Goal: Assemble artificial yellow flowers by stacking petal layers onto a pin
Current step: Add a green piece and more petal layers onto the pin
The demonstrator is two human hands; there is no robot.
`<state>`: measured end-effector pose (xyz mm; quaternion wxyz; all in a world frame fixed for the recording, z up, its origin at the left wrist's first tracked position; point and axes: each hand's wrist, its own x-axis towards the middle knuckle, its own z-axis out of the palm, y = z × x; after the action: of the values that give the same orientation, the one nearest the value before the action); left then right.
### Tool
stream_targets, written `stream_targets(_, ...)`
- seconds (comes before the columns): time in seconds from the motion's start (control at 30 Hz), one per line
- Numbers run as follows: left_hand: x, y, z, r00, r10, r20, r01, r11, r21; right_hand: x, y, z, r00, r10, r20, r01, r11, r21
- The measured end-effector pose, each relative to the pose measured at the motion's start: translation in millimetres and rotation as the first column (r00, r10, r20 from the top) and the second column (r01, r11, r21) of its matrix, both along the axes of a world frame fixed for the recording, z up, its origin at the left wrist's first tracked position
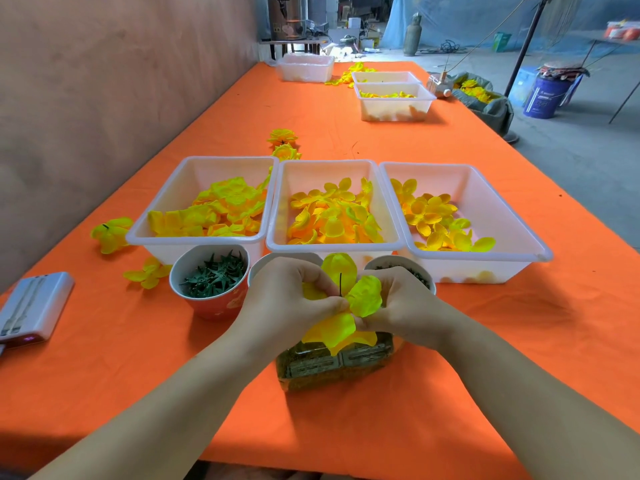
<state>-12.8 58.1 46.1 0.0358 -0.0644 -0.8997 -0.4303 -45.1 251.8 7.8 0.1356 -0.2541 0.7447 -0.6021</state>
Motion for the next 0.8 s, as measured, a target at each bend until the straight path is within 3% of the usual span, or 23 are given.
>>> stream_targets(0.13, 0, -1, 0, 0.999, 0.008, -0.032, -0.009, 0.999, -0.043, 0, -1, 2, 0.999, 0.034, -0.001, -0.034, 0.999, -0.017)
stream_targets(0.3, -1, -1, -4, 0.999, -0.021, -0.039, 0.019, 0.997, -0.071, -1, 3, 10, 0.998, 0.064, -0.027, -0.061, 0.993, 0.099)
stream_targets(0.37, -1, -1, -7, 0.999, -0.034, -0.034, 0.032, 0.999, -0.042, -3, 11, 19, 0.991, 0.098, 0.088, -0.103, 0.994, 0.045)
stream_targets(0.43, -1, -1, -12, 0.999, -0.034, -0.030, 0.034, 0.999, 0.013, -6, 21, 24, 0.975, 0.042, 0.220, -0.043, 0.999, 0.001)
stream_targets(0.53, -1, -3, -18, 1.000, -0.008, -0.026, 0.010, 0.997, 0.075, -6, 24, 24, 0.981, -0.145, 0.125, 0.126, 0.981, 0.149)
stream_targets(0.67, -2, -5, -25, 1.000, -0.023, -0.008, 0.024, 0.991, 0.128, 1, 13, 19, 0.982, -0.187, 0.038, 0.181, 0.975, 0.132)
stream_targets(0.8, -2, -6, -27, 0.997, -0.043, 0.059, 0.028, 0.969, 0.246, 8, -2, 21, 0.955, -0.265, -0.130, 0.294, 0.899, 0.325)
